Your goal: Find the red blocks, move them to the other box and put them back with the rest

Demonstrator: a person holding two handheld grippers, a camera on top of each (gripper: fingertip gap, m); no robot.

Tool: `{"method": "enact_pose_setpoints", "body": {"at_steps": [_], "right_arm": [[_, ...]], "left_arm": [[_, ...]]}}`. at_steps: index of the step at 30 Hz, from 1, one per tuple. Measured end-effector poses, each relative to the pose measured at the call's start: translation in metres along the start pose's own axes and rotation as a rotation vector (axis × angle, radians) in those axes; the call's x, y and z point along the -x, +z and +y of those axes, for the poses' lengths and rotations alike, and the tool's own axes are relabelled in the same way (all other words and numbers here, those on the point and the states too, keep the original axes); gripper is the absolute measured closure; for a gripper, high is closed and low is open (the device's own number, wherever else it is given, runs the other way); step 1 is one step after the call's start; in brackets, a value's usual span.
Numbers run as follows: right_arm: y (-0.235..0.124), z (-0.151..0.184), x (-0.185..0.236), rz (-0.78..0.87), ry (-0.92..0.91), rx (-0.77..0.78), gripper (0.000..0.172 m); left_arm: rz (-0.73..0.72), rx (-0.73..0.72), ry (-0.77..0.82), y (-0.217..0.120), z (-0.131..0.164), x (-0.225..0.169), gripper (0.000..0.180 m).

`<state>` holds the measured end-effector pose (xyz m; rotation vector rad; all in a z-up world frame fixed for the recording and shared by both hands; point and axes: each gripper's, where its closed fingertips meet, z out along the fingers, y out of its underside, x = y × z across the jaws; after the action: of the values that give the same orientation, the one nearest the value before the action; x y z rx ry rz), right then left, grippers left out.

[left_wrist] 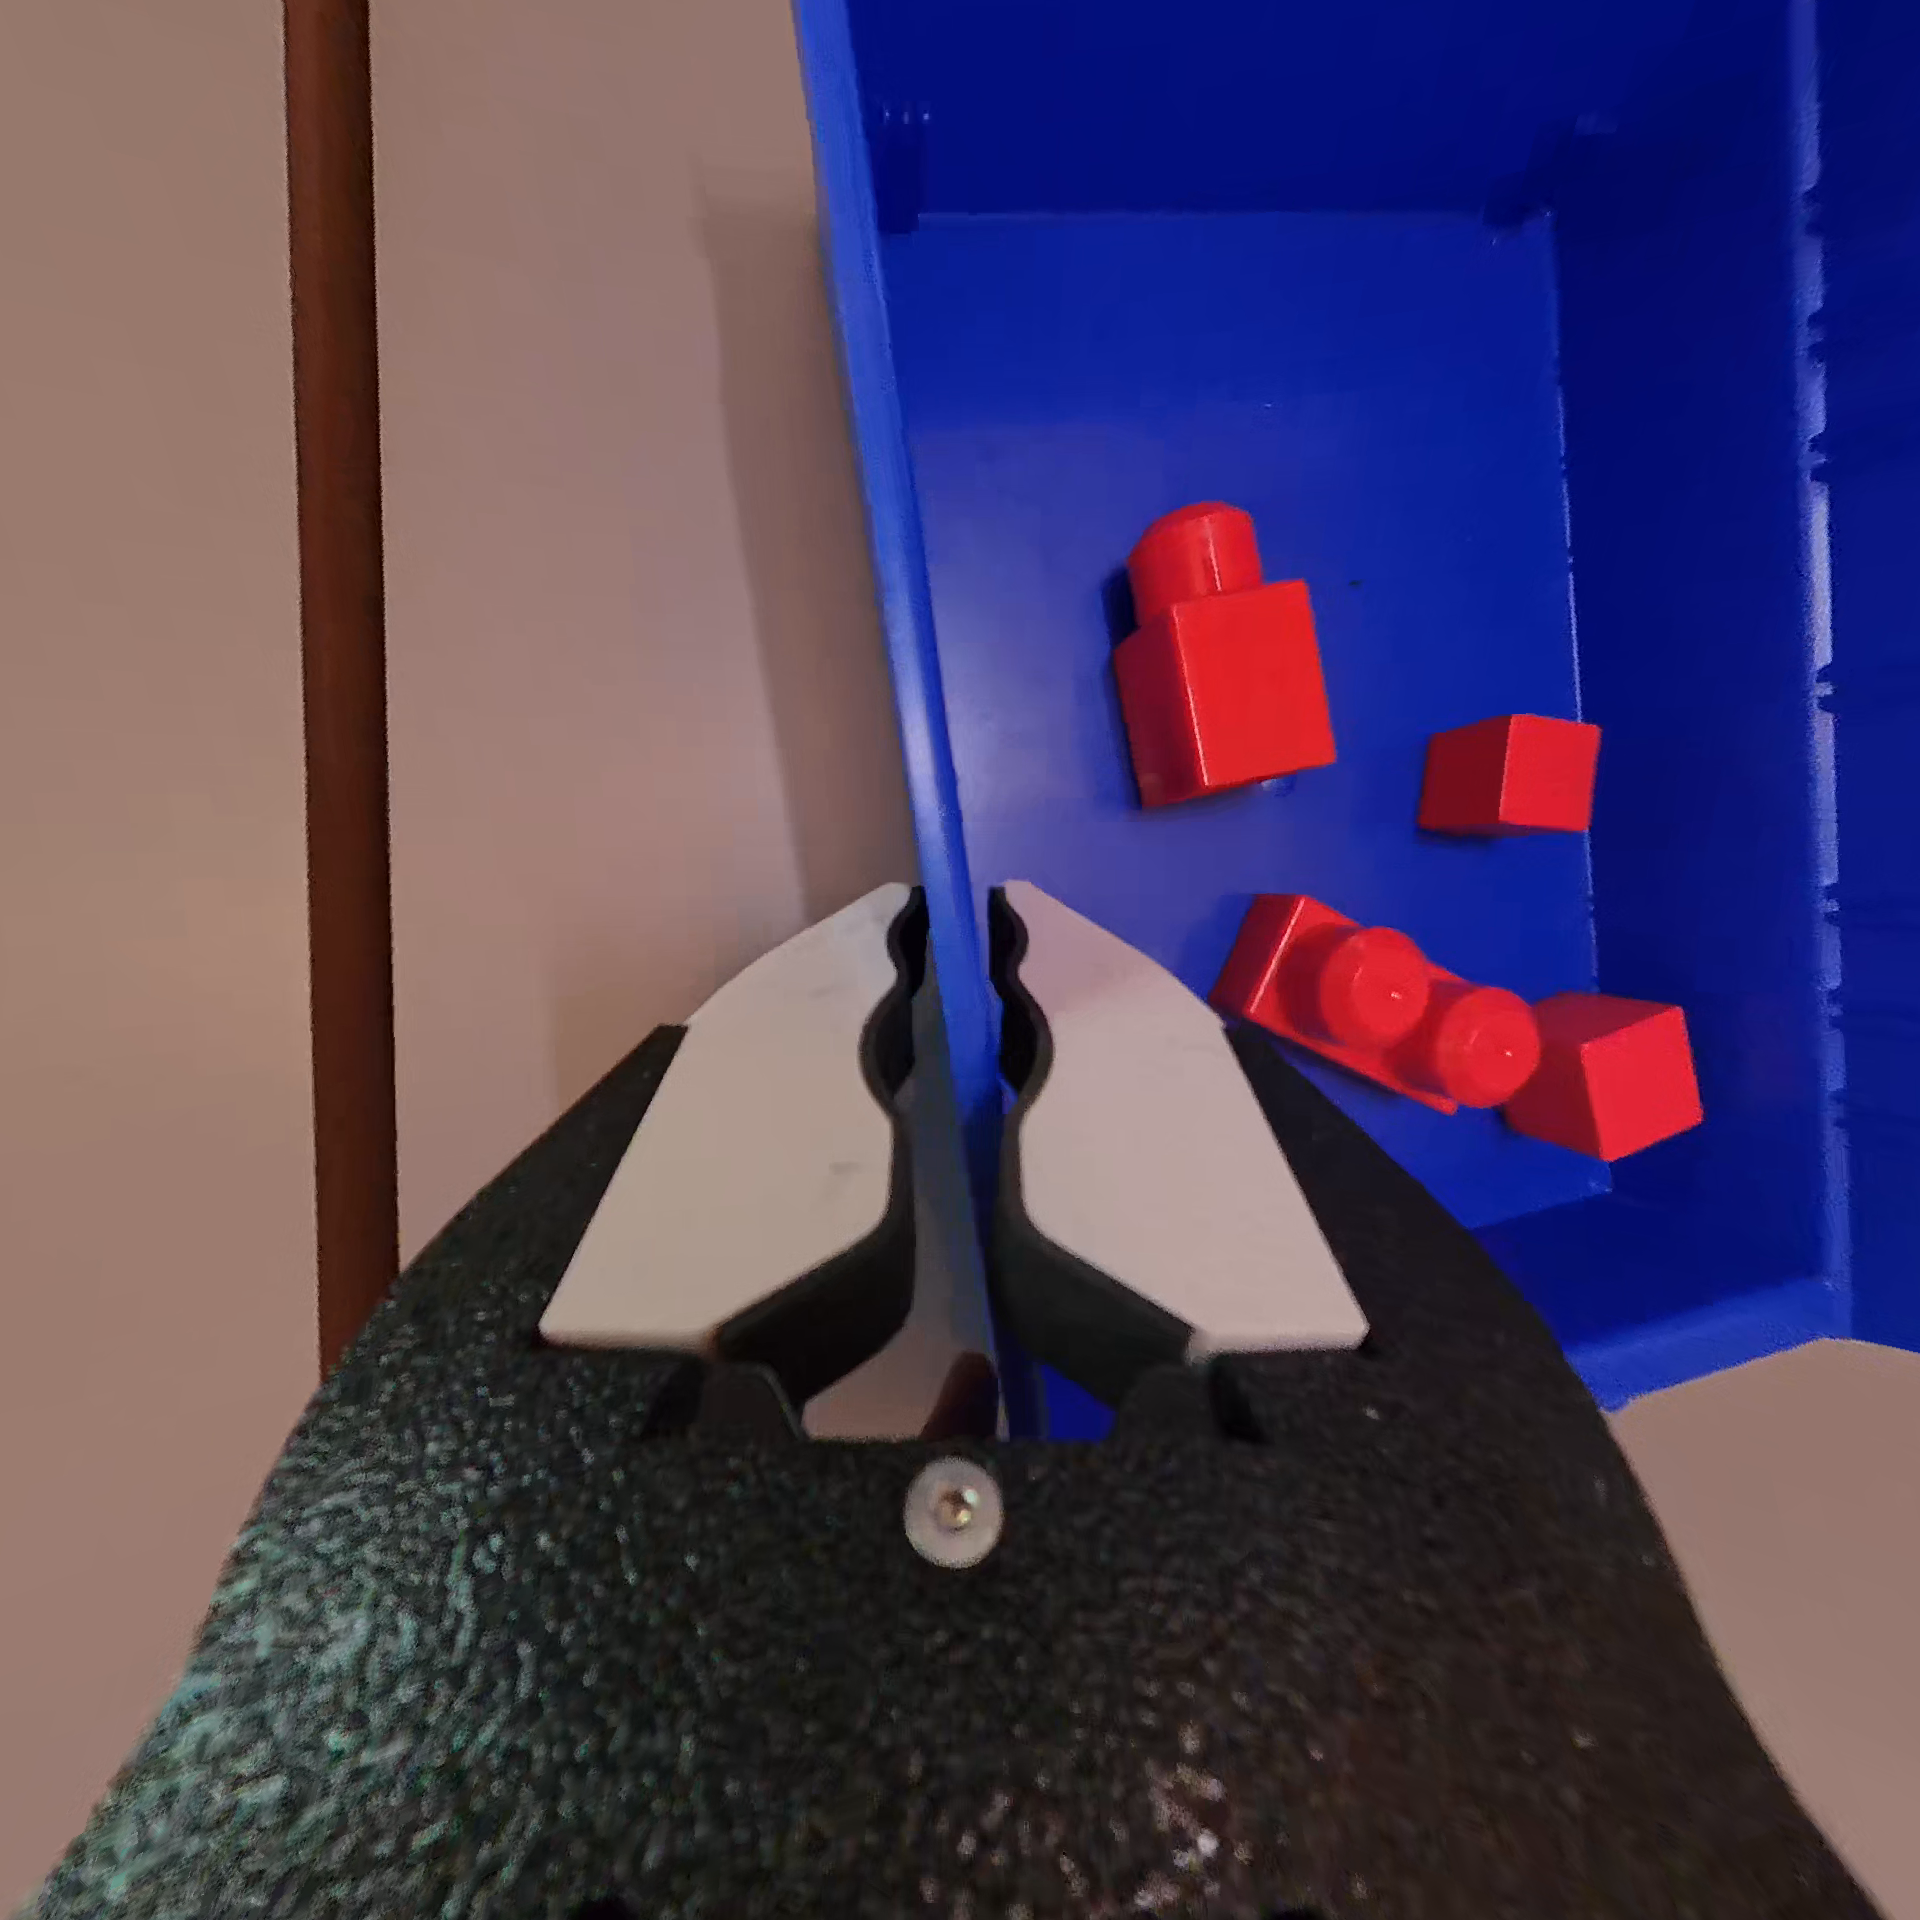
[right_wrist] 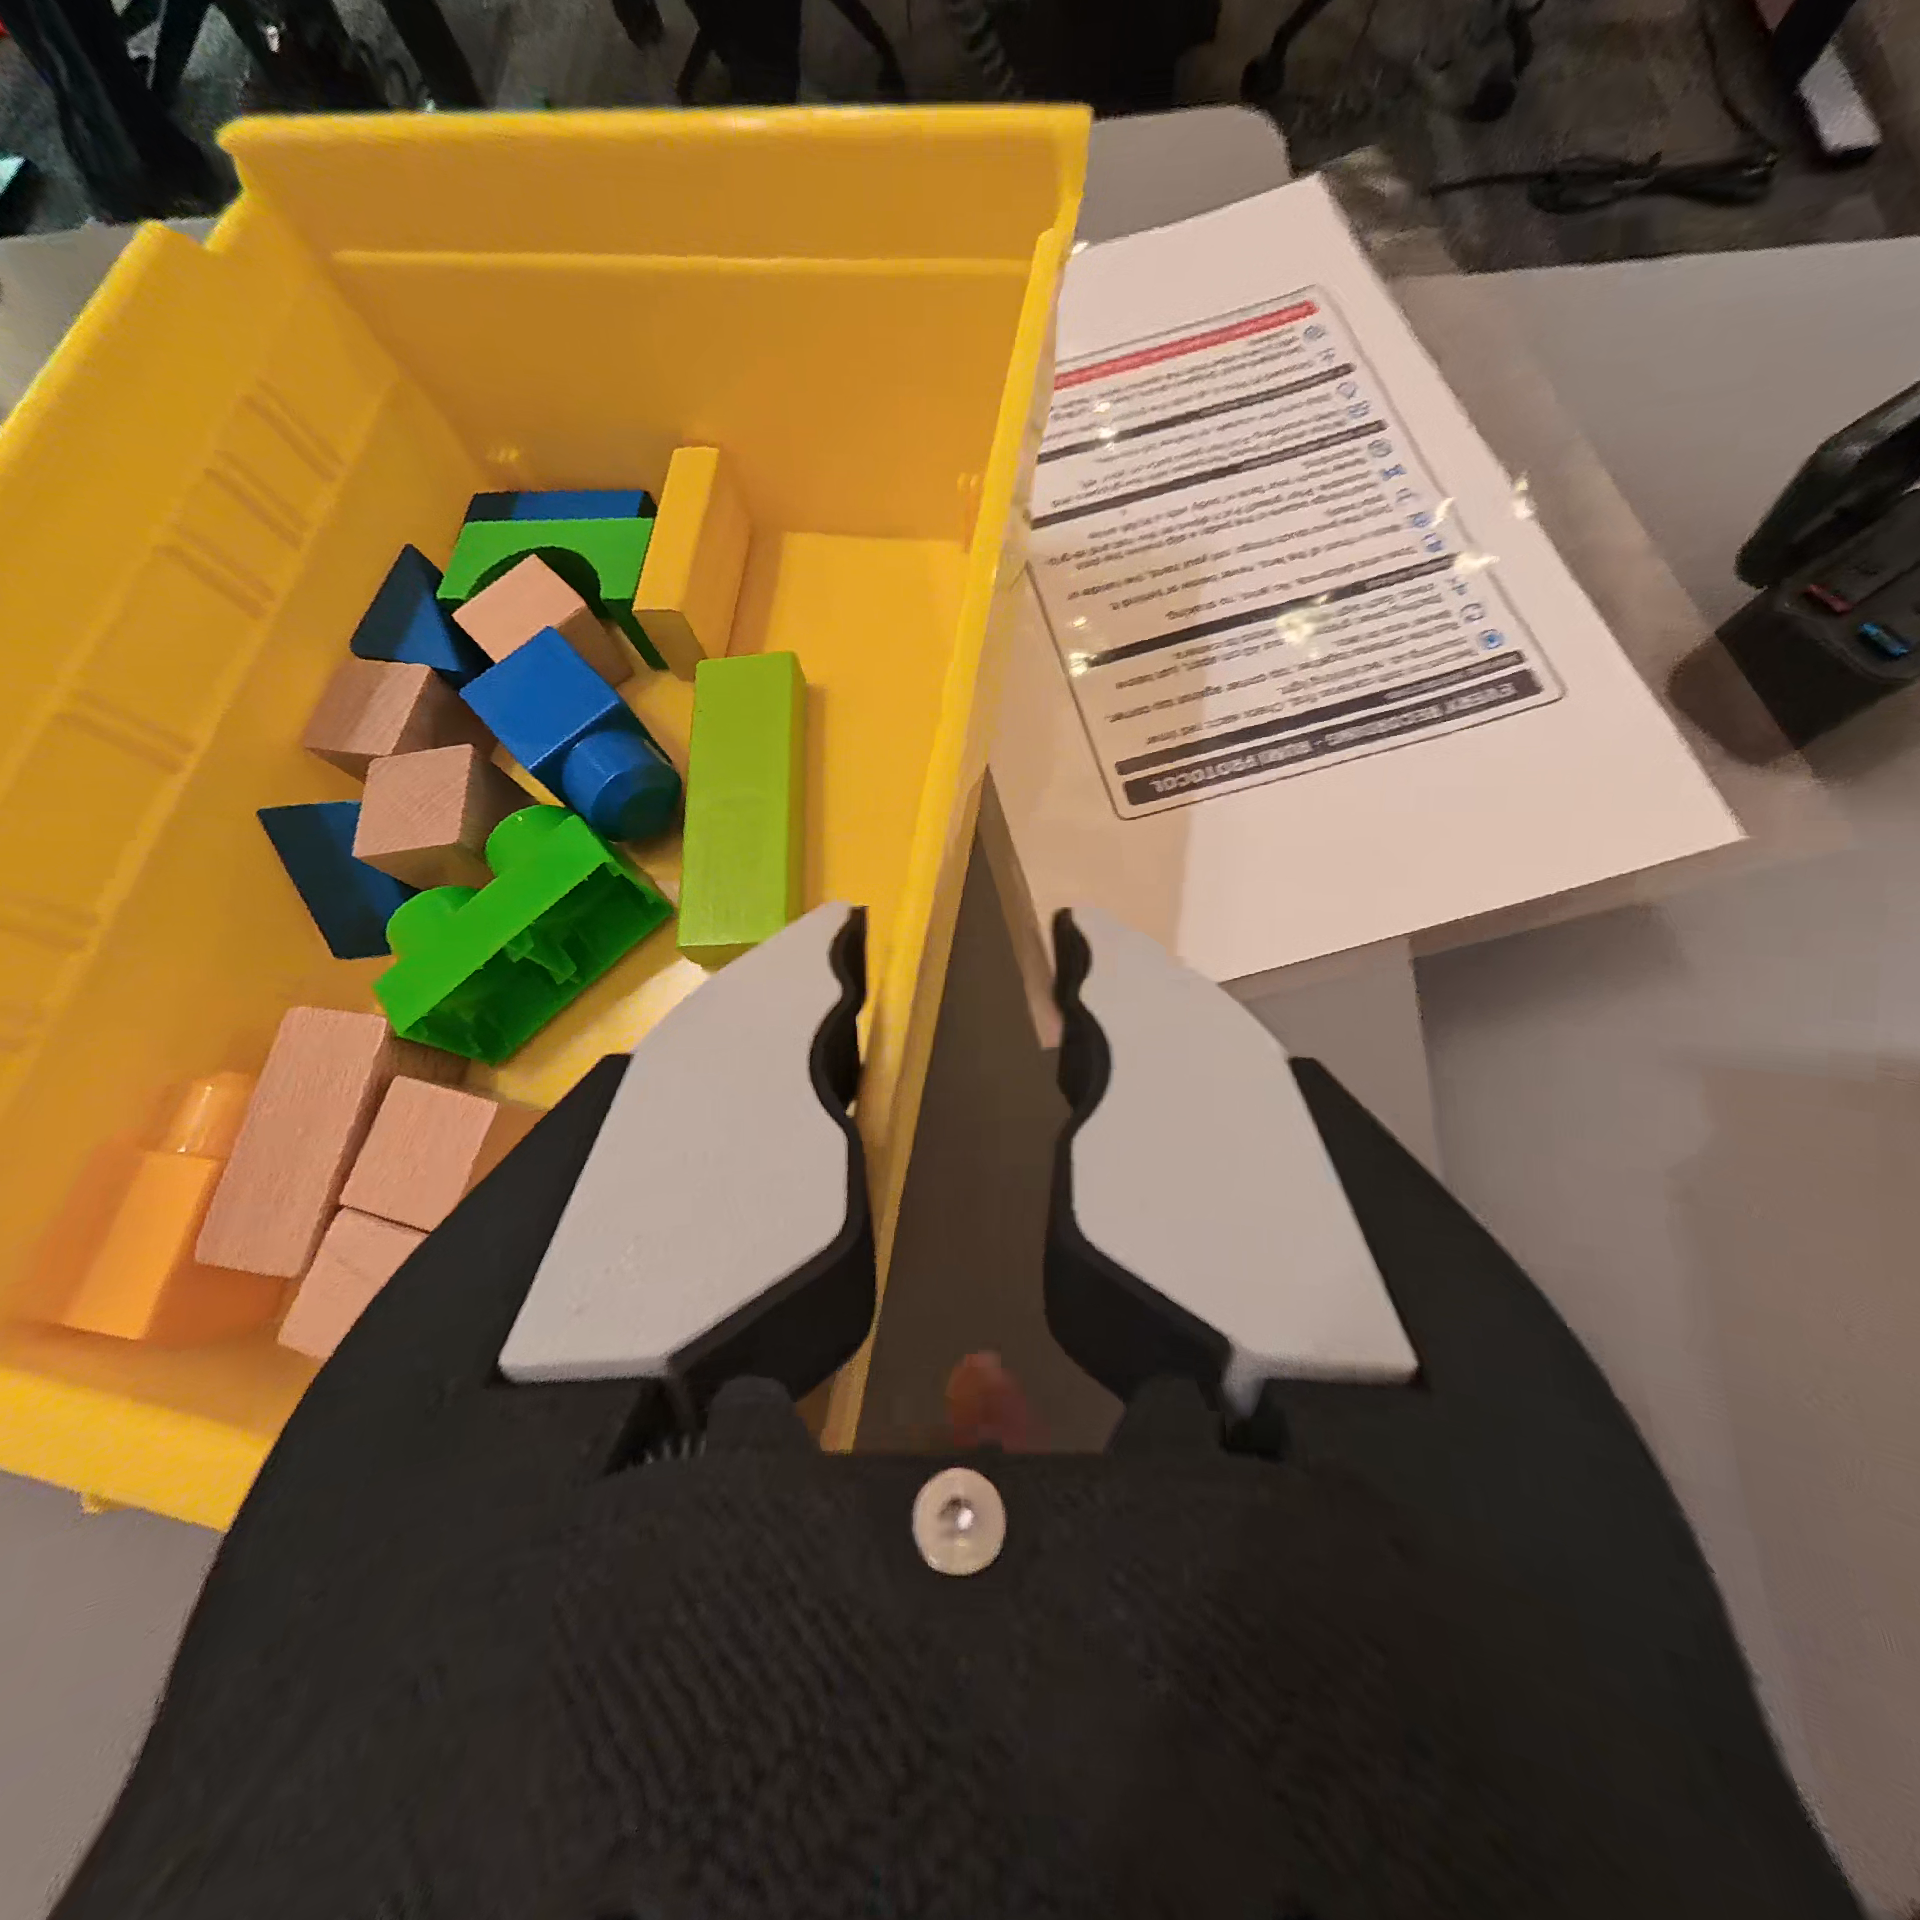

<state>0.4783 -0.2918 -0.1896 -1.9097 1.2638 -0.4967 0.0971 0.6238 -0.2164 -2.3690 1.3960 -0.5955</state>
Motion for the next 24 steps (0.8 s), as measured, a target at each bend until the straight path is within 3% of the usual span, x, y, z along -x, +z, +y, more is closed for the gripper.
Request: {"method": "enact_pose_setpoints", "body": {"at_steps": [4,7,9,11,13,15,20,24], "right_arm": [[-0.026,-0.021,-0.013,0.141,-0.083,-0.104,0.121],[-0.066,-0.046,-0.003,0.247,-0.127,-0.246,0.107],[-0.09,-0.056,0.035,0.149,-0.086,-0.36,0.099],[-0.109,-0.058,0.089,-0.032,-0.065,-0.437,0.079],[-0.121,-0.047,0.134,-0.141,-0.078,-0.454,0.074],[-0.13,-0.032,0.173,-0.214,-0.127,-0.465,0.068],[-0.139,0.013,0.241,-0.323,-0.164,-0.482,0.067],[-0.142,0.053,0.271,-0.412,-0.21,-0.388,0.069]], "left_arm": [[-0.08,-0.118,0.039,-0.014,-0.016,0.007,0.143],[-0.254,-0.162,0.116,-0.037,-0.024,0.021,0.137],[-0.326,-0.195,0.212,-0.055,-0.029,0.018,0.129],[-0.327,-0.213,0.336,-0.067,-0.033,0.001,0.137],[-0.293,-0.189,0.475,-0.071,-0.031,-0.022,0.139],[-0.239,-0.122,0.612,-0.067,-0.024,-0.049,0.117],[-0.1,-0.004,1.033,-0.045,-0.009,-0.117,0.112],[-0.17,0.068,1.433,-0.018,-0.011,-0.137,0.115]]}}
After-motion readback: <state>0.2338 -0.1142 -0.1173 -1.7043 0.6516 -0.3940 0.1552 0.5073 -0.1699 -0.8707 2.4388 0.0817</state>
